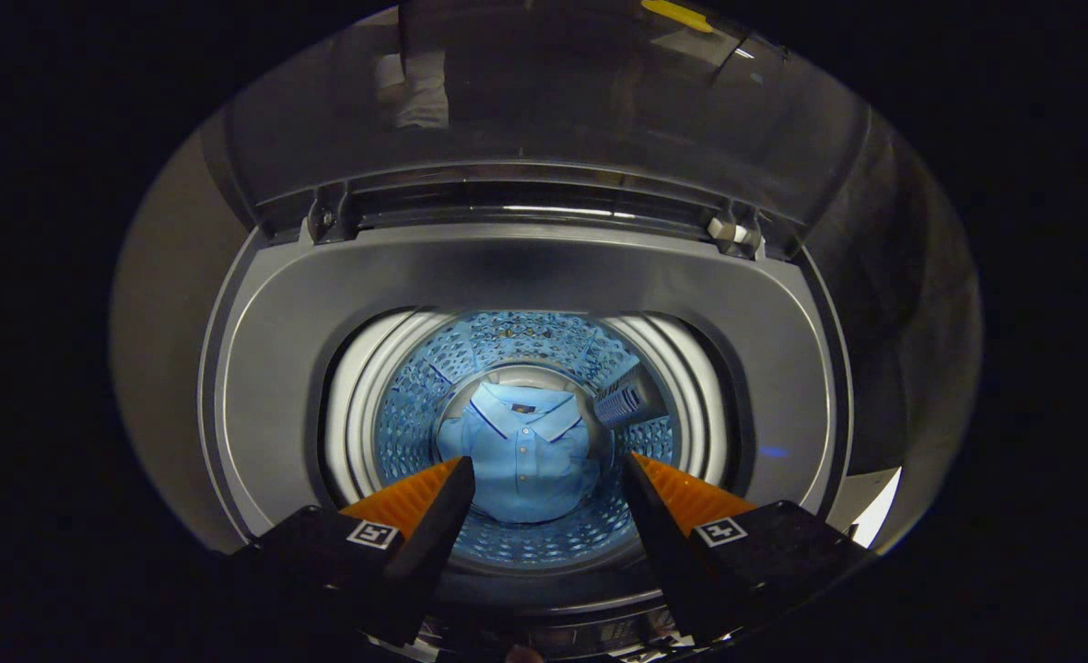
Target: Put the clothes into the washing machine and then close the washing machine lid.
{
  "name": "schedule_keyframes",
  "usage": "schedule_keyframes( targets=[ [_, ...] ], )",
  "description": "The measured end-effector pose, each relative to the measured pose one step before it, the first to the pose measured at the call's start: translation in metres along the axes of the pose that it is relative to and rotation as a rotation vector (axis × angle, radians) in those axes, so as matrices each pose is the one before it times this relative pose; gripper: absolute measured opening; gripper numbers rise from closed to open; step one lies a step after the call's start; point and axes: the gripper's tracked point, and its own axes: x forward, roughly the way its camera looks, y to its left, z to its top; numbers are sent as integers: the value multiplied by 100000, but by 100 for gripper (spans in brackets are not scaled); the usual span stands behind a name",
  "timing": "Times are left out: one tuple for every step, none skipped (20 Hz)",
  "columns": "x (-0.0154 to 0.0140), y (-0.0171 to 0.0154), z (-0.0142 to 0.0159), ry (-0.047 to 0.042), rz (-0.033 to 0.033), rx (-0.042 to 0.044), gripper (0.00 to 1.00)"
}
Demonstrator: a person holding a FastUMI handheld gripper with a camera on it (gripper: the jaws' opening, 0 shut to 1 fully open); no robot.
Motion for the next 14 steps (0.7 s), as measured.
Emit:
schedule_keyframes(
  targets=[
    [-388, 28, 230, -1096, 133, 171, 100],
    [-387, -185, 159, -778, -381, 139, 100],
    [-530, -50, 217, -697, -21, 798, 100],
    [-518, 32, 356, -1518, 511, 1076, 100],
    [-627, -93, 578, -1856, -270, 489, 100],
    [-700, -101, 666, -2300, -141, -359, 100],
    [-672, -9, 774, -2133, -28, -424, 100],
    [-664, 25, 819, -1792, 158, -500, 100],
    [-777, 29, 923, -1806, -59, -472, 100],
    [-832, 40, 935, -1830, 199, -142, 100],
    [-798, 33, 1027, -2013, 46, 3, 100],
    [-948, -79, 1037, -1890, -554, 179, 100],
    [-859, -57, 1199, -1868, 213, 612, 100],
    [-915, -33, 1183, -2243, -191, 925, 100]
  ],
)
